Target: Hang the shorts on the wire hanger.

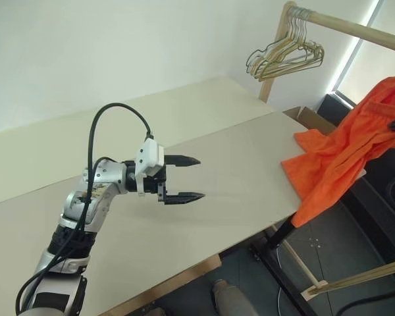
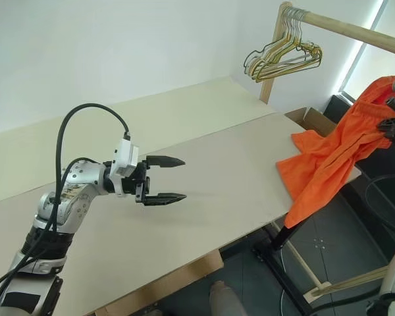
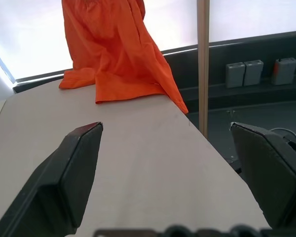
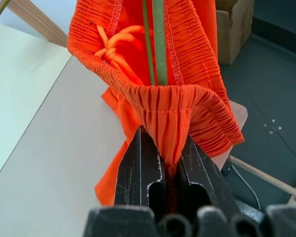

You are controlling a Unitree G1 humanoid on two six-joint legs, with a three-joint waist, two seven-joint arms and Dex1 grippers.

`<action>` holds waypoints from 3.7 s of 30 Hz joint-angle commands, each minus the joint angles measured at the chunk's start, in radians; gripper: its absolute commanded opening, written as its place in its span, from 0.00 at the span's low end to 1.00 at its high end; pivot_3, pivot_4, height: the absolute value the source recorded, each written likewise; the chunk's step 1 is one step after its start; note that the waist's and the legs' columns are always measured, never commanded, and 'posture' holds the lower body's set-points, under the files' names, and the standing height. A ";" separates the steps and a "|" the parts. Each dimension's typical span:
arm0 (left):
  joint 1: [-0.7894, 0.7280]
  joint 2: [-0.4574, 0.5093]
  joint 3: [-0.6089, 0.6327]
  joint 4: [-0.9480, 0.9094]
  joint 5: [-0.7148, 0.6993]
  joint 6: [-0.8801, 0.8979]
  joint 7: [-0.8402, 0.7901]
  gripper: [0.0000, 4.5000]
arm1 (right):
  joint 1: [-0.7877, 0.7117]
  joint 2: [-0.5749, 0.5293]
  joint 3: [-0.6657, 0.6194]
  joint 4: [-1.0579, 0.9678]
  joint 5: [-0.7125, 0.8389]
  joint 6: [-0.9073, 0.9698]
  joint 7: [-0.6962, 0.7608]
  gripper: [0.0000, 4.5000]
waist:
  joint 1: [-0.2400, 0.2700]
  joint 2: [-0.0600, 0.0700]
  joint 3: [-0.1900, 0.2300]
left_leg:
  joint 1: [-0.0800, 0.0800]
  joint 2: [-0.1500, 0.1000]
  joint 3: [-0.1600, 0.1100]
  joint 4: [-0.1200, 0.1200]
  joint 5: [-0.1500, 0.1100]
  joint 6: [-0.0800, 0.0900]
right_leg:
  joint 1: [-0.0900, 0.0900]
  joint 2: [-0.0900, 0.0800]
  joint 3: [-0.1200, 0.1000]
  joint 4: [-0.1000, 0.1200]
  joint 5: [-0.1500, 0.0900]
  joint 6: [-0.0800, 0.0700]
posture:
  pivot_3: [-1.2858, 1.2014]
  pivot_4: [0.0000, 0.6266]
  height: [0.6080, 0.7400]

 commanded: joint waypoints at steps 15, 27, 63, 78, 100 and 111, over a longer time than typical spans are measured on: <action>0.007 0.002 0.003 -0.039 -0.008 0.003 0.007 1.00 | -0.030 0.139 0.277 -0.110 -0.184 -0.156 0.223 0.00 | -0.044 0.000 0.001 | 0.001 0.000 0.000 0.001 0.000 0.000 | 0.001 -0.001 0.002 0.002 0.001 0.002 | 0.42 0.14 1.00; 0.000 0.007 0.022 -0.046 0.003 -0.005 0.044 1.00 | -0.106 0.277 -0.010 -0.011 -0.039 -0.452 -0.274 0.00 | -0.035 0.001 0.001 | 0.000 -0.001 -0.001 0.002 0.000 0.001 | 0.000 -0.003 0.001 0.002 0.002 0.002 | 0.44 0.06 1.00; 0.177 0.143 0.093 -0.315 -0.072 0.221 0.191 1.00 | -0.038 0.300 -0.006 0.025 -0.110 -0.671 -0.527 0.00 | 0.113 -0.005 0.063 | -0.005 0.001 -0.001 0.001 -0.003 0.006 | -0.006 -0.004 -0.002 -0.001 0.003 0.002 | 0.50 0.22 1.00; 0.187 0.109 0.072 -0.279 -0.050 0.159 0.185 1.00 | -0.024 0.269 -0.138 0.039 -0.011 -0.690 -0.605 0.00 | 0.140 -0.004 0.062 | -0.007 0.001 -0.001 0.002 -0.003 0.006 | -0.006 -0.004 -0.003 -0.002 0.003 0.002 | 0.49 0.13 1.00; 0.132 0.056 0.007 -0.192 -0.029 0.064 0.110 1.00 | -0.155 0.258 0.160 -0.030 -0.220 -0.482 -0.313 0.00 | 0.075 0.008 0.054 | -0.007 -0.004 -0.002 0.005 -0.001 0.003 | -0.007 -0.005 -0.002 0.001 0.005 0.004 | 0.44 0.06 1.00; 0.034 -0.002 -0.042 -0.056 -0.008 0.022 0.032 1.00 | -0.075 0.013 0.132 -0.213 -0.176 -0.203 -0.182 0.00 | 0.044 0.010 0.051 | -0.013 -0.006 -0.004 0.007 -0.001 0.003 | -0.008 -0.007 -0.005 0.000 0.005 0.005 | 0.39 0.07 1.00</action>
